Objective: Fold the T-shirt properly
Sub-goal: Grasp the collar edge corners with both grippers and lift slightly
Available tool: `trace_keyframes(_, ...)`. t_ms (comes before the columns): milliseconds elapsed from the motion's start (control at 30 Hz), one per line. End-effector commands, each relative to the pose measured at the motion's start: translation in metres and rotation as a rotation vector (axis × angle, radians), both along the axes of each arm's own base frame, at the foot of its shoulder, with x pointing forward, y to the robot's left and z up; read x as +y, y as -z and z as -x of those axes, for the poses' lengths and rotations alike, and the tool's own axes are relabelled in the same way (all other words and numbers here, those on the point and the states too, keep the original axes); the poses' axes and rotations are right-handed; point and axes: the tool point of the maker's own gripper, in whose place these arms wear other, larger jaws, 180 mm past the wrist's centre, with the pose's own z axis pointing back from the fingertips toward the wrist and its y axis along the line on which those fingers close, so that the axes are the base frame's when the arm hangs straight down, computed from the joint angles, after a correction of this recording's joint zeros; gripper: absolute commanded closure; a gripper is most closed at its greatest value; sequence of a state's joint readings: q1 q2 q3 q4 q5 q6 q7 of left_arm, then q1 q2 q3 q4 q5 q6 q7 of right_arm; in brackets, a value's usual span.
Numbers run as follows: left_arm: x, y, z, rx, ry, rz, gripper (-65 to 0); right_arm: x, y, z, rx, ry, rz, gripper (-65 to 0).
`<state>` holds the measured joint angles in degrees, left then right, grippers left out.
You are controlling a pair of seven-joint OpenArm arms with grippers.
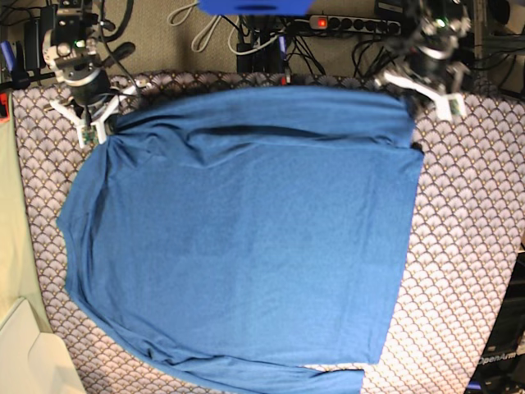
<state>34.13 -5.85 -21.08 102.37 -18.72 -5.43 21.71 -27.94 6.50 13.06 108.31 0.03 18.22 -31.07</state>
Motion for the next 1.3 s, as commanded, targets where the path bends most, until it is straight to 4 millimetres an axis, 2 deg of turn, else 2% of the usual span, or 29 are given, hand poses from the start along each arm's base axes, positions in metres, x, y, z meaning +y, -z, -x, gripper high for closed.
trace_keyframes(0, 0.007, -0.013, -0.006, -0.033, -0.005, -0.018, -0.6, 0.001, -0.014, -0.009, -0.053, -0.011, 0.005, 0.0)
trace_keyframes(233, 0.029, -0.033, -0.026, -0.042, -0.043, -0.044, -0.6, 0.002, -0.029, -0.027, -0.111, -0.018, 0.01, 0.0)
trace_keyframes(433, 0.027, -0.04, -0.047, -0.04, -0.039, -0.025, -0.6, 0.0, -0.035, -0.04, -0.121, -0.012, 0.015, 0.0)
trace_keyframes(700, 0.025, -0.053, -0.078, -0.063, -0.038, -0.001, -0.6, 0.004, -0.048, -0.07, -0.107, -0.06, 0.035, 0.0)
trace_keyframes(867, 0.024, -0.063, -0.097, -0.08, -0.033, 0.012, -0.6, 0.002, -0.042, -0.082, -0.093, -0.049, 0.026, 0.0)
trace_keyframes(967, 0.023, -0.07, -0.106, -0.089, -0.029, 0.017, -0.6, 0.011, -0.033, -0.087, -0.072, -0.08, 0.015, 0.0)
trace_keyframes(1100, 0.026, -0.065, -0.112, -0.081, -0.04, 0.029, -0.6, 0.018, -0.026, -0.088, -0.052, -0.115, 0.015, 0.0)
trace_keyframes(1267, 0.027, -0.052, -0.113, -0.047, -0.05, 0.047, -0.8, 0.019, -0.029, -0.098, -0.066, -0.114, 0.011, 0.0)
